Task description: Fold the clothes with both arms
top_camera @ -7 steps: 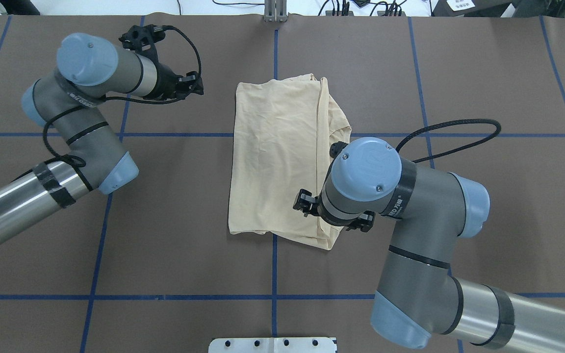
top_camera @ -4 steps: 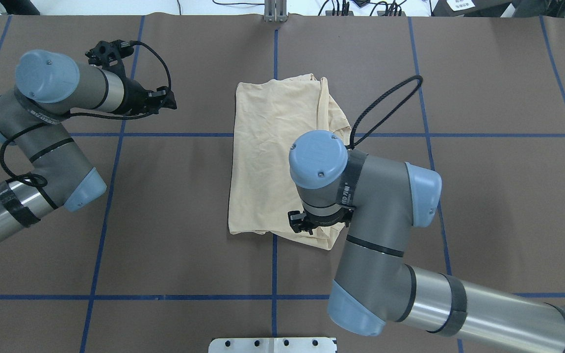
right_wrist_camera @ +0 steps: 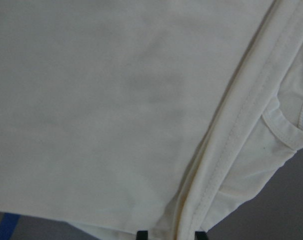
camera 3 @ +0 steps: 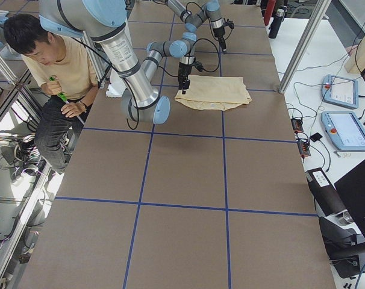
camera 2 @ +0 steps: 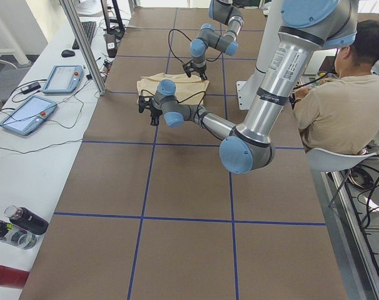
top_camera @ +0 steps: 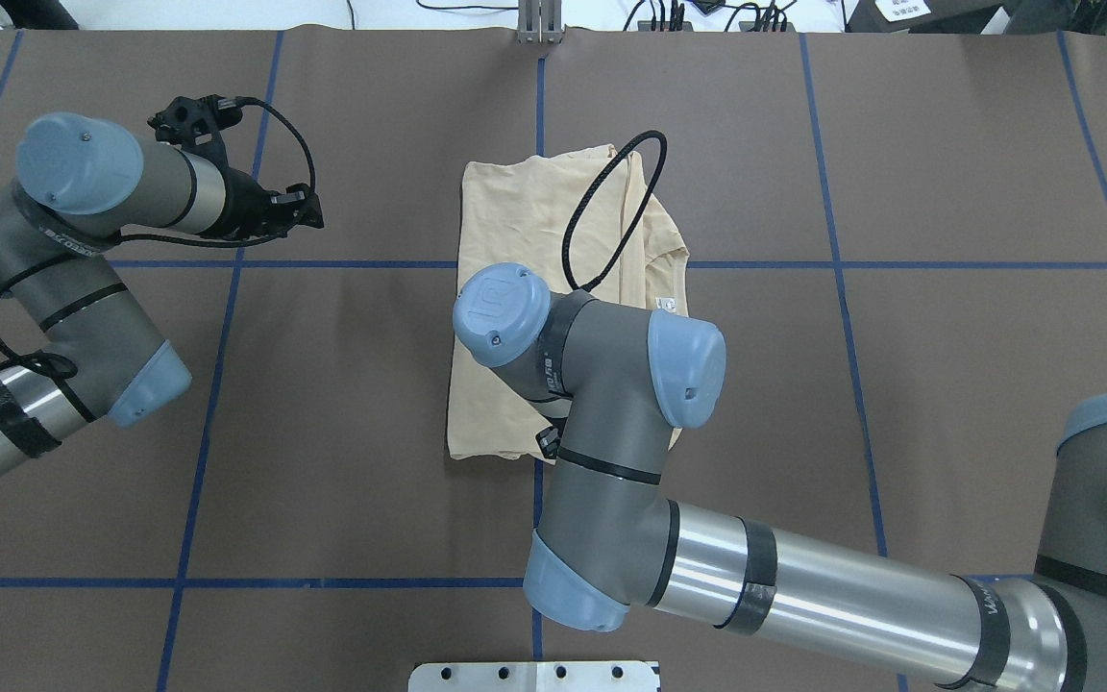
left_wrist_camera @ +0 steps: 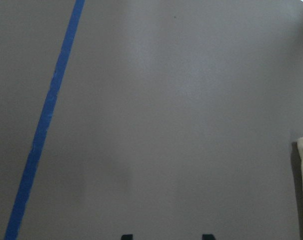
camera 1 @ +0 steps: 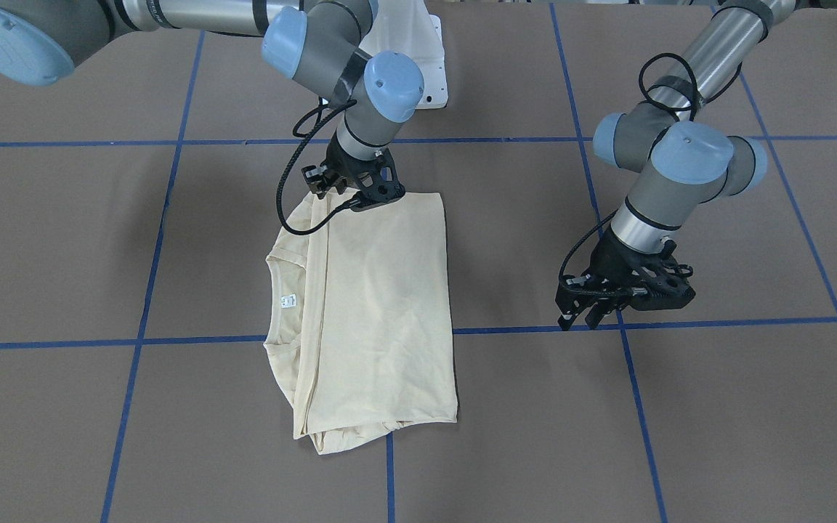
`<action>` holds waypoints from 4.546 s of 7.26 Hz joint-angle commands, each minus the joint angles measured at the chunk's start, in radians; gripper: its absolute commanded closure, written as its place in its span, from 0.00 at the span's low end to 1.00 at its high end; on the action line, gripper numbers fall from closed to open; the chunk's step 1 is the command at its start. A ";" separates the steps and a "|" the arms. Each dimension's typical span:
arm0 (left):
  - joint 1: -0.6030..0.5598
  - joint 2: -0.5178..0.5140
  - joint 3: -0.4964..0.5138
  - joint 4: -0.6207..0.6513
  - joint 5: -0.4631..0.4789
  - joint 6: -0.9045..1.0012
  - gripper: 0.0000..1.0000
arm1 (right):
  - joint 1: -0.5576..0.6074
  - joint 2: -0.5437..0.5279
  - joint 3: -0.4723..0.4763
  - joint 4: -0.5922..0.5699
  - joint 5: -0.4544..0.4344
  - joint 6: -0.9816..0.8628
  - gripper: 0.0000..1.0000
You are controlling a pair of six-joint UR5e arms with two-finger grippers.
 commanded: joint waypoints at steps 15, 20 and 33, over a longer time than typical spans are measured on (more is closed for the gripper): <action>0.006 -0.007 0.002 -0.002 0.034 -0.008 0.43 | 0.017 -0.181 0.143 0.080 0.020 0.300 0.84; 0.006 -0.013 0.002 0.000 0.041 -0.011 0.43 | 0.032 -0.380 0.309 0.461 0.015 0.984 0.33; 0.006 -0.024 -0.004 0.000 0.054 -0.014 0.43 | -0.055 -0.416 0.305 0.488 -0.130 1.495 0.34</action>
